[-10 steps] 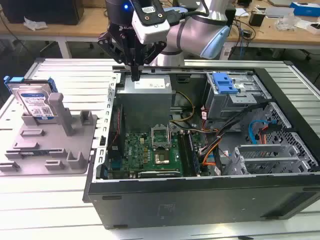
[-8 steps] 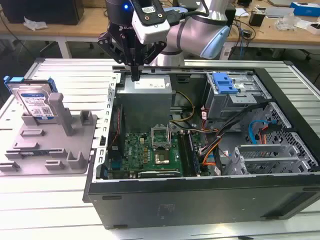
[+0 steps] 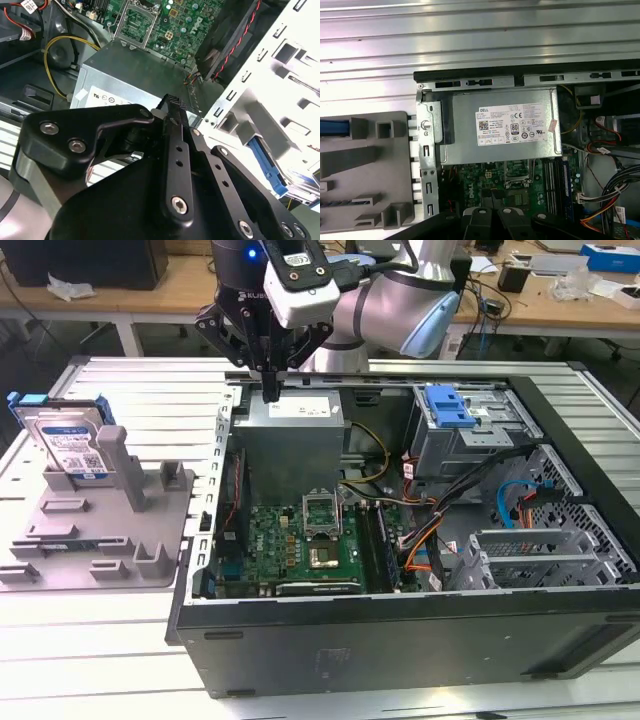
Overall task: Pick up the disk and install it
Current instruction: 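Reach for the disk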
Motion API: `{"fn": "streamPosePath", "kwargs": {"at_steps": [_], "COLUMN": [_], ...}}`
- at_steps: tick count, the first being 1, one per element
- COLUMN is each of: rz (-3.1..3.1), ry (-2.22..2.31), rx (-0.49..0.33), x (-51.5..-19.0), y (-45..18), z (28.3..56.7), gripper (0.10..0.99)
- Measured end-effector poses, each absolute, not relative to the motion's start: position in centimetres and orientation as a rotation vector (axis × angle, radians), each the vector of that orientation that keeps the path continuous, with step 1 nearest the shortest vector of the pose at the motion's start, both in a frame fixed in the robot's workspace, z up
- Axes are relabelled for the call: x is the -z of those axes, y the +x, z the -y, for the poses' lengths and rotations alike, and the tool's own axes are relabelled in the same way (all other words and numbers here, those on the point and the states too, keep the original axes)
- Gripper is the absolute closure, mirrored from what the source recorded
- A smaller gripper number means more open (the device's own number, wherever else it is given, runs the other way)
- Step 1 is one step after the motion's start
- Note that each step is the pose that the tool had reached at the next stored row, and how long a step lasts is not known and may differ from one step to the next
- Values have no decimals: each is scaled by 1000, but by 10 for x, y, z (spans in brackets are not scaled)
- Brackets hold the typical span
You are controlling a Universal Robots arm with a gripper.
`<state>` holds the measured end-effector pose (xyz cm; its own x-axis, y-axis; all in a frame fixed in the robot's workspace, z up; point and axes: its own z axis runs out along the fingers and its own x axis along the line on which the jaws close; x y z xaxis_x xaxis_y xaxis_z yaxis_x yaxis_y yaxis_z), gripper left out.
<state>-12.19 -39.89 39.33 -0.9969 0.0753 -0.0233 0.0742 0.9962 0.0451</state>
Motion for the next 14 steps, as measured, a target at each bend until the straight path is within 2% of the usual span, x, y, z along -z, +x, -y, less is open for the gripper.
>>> {"fn": "streamPosePath", "kwargs": {"at_steps": [5,14], "rz": [-3119,-3123], "ry": [117,118], "rx": [-69,-69], "x": [-393,-392], "y": [-126,-165], "z": [398,378], "gripper": [980,980]}}
